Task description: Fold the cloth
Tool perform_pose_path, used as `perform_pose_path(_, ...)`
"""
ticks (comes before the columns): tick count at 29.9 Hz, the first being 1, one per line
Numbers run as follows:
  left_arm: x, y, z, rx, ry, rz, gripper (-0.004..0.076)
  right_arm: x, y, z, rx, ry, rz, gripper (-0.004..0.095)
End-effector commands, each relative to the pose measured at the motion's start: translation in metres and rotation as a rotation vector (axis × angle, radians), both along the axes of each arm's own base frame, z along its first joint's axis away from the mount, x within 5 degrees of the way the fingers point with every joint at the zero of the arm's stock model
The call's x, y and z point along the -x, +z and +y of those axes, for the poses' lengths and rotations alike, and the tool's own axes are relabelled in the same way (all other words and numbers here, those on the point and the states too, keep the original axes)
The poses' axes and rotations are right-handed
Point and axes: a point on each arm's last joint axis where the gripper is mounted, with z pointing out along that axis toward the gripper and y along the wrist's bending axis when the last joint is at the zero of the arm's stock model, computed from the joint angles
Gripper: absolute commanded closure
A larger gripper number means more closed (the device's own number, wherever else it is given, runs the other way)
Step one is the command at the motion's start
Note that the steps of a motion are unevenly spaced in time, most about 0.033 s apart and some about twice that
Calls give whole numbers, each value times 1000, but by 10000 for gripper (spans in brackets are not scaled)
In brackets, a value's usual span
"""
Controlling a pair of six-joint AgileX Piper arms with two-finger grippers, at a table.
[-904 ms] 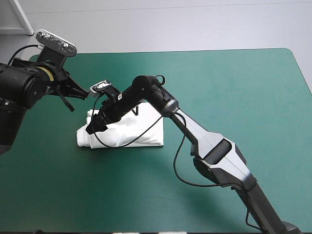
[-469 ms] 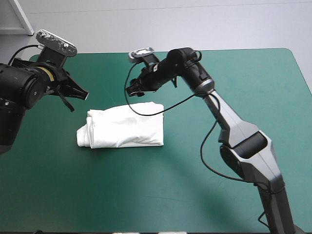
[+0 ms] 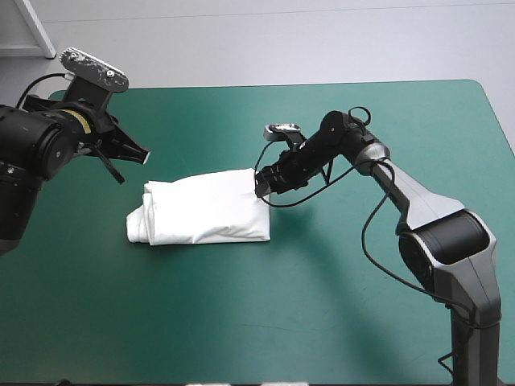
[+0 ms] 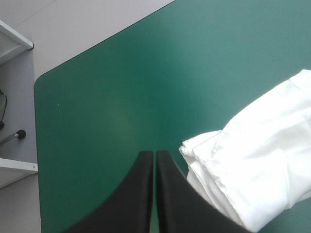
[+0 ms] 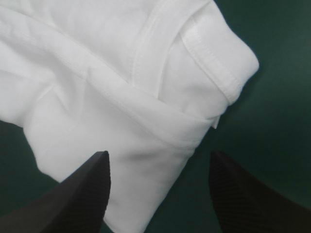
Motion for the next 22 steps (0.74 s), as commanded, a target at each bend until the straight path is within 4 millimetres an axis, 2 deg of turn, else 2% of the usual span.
perform_pose_path(1,7,17,3,32,-10,-105,705,1,25,1,-83,-18,-60,349)
perform_pose_path(5,6,16,2,31,-10,-101,705,-2,15,5,-91,-16,-38,349)
perform_pose_path(12,-1,11,-1,26,-11,-79,705,5,-5,29,-82,39,-7,363)
perform_pose_path(13,-2,10,-1,24,-11,-76,705,5,-7,29,-80,40,-2,407)
perform_pose_path(15,-3,9,-2,23,-10,-71,705,5,-8,29,-77,43,2,633)
perform_pose_path(17,-4,9,-2,22,-10,-68,705,5,-5,27,-53,76,-24,927)
perform_pose_path(20,-4,9,-2,23,-13,-72,705,3,4,14,7,84,-52,903)
perform_pose_path(22,-4,9,-2,23,-13,-72,705,0,13,0,78,67,-86,903)
